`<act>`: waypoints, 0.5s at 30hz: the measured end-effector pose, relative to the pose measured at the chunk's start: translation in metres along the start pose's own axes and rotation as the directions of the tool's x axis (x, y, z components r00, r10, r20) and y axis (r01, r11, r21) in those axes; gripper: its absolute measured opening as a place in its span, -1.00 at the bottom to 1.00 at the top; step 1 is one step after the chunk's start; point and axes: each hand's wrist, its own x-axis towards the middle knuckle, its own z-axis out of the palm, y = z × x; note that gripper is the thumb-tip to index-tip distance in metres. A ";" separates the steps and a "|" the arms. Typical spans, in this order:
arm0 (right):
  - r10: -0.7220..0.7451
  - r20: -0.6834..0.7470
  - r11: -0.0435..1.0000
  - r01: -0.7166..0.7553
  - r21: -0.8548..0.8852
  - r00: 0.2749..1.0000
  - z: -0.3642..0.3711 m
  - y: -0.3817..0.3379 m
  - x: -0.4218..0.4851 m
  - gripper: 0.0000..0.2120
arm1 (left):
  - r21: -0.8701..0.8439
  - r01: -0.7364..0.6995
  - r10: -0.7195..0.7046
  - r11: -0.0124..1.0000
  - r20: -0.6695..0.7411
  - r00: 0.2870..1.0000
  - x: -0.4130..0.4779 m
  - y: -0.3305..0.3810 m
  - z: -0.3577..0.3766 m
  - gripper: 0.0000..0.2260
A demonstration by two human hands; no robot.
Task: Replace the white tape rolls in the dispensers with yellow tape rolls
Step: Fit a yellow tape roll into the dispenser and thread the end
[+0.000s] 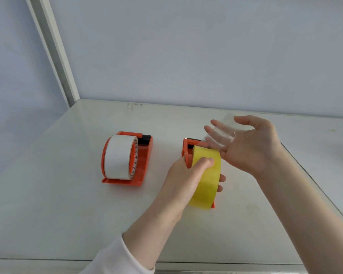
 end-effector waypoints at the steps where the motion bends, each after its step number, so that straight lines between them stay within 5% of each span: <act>1: -0.006 0.014 1.000 0.006 0.028 1.000 -0.001 -0.001 -0.001 -0.45 | -0.007 0.005 -0.005 1.000 -0.004 1.000 0.001 0.000 0.000 -0.81; 3: -0.057 0.002 0.998 0.057 0.002 0.998 0.000 -0.001 -0.003 -0.50 | -0.014 0.017 -0.017 1.000 -0.007 1.000 0.002 0.000 0.000 -0.78; 5: -0.182 -0.041 0.947 0.164 -0.275 0.982 0.002 0.004 -0.004 -0.69 | 0.000 0.026 -0.026 1.000 0.007 1.000 0.002 0.001 0.000 -0.76; 7: -0.290 -0.029 0.724 0.200 -0.661 0.957 0.005 0.014 -0.002 -0.84 | 0.021 0.035 -0.035 0.999 0.024 0.999 0.003 0.002 0.000 -0.75; 9: -0.404 -0.033 0.561 0.219 -0.798 0.914 0.005 0.022 0.001 -0.89 | 0.035 0.046 -0.047 0.998 0.027 0.999 0.005 0.003 0.000 -0.69; 15: -0.501 -0.260 0.694 0.204 -0.690 0.826 -0.007 0.040 0.005 -0.80 | -0.013 0.009 -0.010 1.000 -0.055 0.998 0.006 0.000 0.000 -0.74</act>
